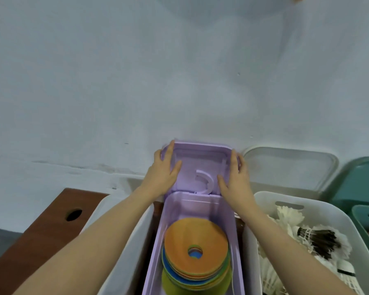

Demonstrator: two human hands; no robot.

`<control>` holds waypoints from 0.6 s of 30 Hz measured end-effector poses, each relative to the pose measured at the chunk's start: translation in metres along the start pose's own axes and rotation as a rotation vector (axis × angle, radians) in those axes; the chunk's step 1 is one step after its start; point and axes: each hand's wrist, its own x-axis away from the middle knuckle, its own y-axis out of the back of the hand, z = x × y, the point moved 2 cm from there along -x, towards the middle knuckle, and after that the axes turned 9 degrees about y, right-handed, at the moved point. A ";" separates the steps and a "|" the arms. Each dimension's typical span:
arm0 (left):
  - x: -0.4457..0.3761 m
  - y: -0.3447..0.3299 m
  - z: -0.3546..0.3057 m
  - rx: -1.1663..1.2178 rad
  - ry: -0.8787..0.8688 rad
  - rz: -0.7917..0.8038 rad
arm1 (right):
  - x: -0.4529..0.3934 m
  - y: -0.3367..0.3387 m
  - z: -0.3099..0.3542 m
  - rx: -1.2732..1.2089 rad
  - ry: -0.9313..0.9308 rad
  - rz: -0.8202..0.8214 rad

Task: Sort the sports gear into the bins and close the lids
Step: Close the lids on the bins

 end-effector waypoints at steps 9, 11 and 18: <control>0.021 0.014 -0.007 0.149 -0.021 -0.135 | -0.001 0.010 0.023 0.001 0.054 -0.107; 0.026 0.026 -0.012 0.163 -0.049 -0.170 | -0.003 0.020 0.034 -0.001 0.073 -0.134; 0.057 0.073 -0.029 0.235 -0.161 -0.265 | 0.011 0.061 0.078 0.034 0.130 -0.235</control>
